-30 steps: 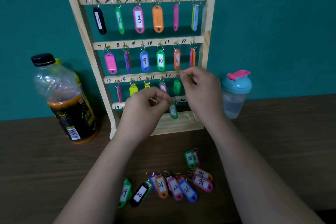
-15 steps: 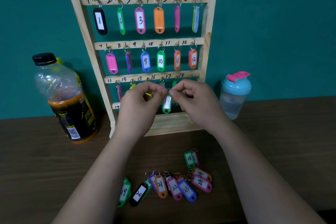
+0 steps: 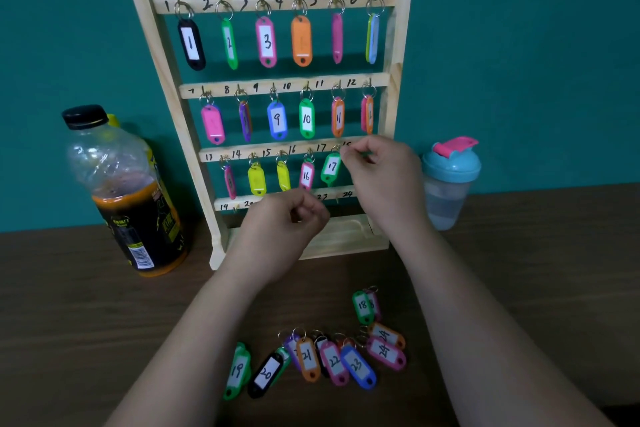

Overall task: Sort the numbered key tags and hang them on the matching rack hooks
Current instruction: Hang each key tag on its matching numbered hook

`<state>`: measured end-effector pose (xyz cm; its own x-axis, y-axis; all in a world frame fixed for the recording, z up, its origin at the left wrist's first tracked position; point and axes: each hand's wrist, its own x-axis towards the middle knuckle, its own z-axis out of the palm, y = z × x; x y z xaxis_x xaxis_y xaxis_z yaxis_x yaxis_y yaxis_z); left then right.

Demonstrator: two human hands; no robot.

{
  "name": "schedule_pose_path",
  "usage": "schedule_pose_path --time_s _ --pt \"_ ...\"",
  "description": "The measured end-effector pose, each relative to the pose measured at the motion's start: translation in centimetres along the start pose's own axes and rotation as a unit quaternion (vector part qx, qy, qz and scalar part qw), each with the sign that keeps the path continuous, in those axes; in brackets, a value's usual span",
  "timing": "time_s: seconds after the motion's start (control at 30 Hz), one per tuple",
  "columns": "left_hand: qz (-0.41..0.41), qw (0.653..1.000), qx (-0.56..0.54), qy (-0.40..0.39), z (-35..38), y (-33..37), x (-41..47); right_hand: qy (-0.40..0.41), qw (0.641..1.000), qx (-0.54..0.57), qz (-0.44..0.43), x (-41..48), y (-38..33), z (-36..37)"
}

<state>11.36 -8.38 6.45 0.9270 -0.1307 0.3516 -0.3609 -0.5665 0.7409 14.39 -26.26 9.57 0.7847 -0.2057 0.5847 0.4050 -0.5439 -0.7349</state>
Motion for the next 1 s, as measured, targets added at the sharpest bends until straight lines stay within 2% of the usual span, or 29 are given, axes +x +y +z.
schedule_pose_path --time_s 0.17,0.53,0.73,1.0 --pt "0.006 0.999 0.032 -0.028 0.1 -0.7 0.0 0.017 0.999 -0.04 -0.017 0.0 0.0 0.3" --pt "0.018 0.988 0.099 -0.119 1.6 -0.3 -0.7 -0.051 0.996 -0.079 0.004 -2.7 1.5 -1.8" --pt "-0.006 0.979 0.087 -0.182 3.5 -0.2 -1.6 -0.176 0.973 -0.136 0.053 -4.7 2.9 -3.8" --pt "-0.006 0.968 0.144 -0.208 5.7 -0.6 -2.8 -0.394 0.876 -0.251 0.122 -5.8 4.1 -5.2"
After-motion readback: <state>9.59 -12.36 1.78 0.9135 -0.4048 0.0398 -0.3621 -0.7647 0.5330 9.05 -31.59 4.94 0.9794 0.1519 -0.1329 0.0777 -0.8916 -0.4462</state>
